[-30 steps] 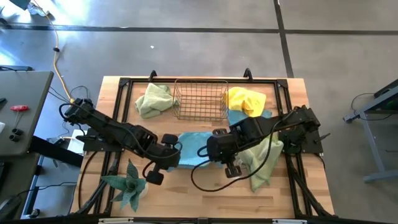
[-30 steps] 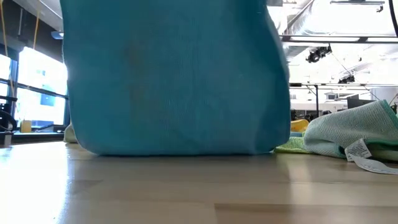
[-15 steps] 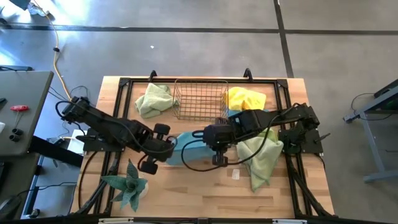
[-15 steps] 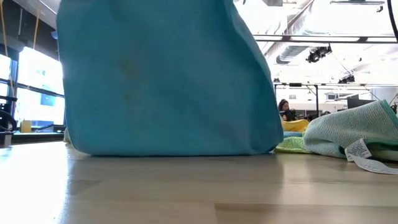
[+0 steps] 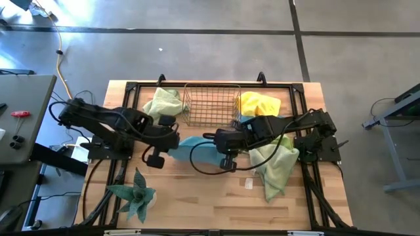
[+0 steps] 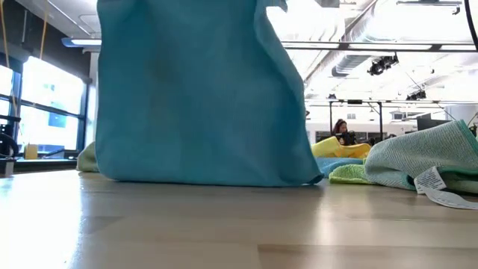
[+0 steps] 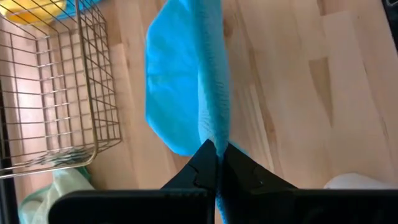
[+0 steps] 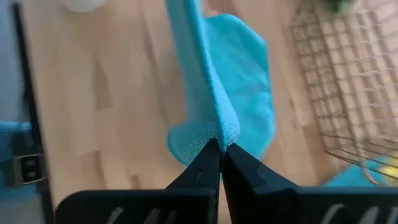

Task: Fold microfiber towels
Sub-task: Fold the left blue towel

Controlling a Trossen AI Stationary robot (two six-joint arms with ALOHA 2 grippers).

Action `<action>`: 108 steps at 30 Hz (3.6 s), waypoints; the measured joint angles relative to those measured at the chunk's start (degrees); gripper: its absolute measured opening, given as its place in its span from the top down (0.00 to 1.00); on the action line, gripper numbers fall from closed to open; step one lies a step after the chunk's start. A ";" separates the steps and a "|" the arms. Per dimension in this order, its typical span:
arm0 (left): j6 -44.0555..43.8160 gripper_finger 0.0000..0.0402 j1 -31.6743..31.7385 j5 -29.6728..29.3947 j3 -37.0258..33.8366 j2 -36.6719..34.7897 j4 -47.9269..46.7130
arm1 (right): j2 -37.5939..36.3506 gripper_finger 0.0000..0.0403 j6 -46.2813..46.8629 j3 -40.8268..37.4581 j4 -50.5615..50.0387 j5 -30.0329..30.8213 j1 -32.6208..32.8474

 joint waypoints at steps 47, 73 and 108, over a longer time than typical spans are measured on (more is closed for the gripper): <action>11.53 1.00 7.61 -3.21 23.68 -0.46 -6.10 | -1.78 1.00 -30.85 18.39 -7.58 1.87 -6.23; 18.17 1.00 6.74 -12.54 26.05 2.89 -6.93 | -2.28 1.00 -38.10 19.58 -12.79 10.29 -8.31; -2.04 1.00 -8.76 28.34 -11.32 8.83 29.50 | -1.99 1.00 -14.32 -20.80 18.60 -32.52 5.81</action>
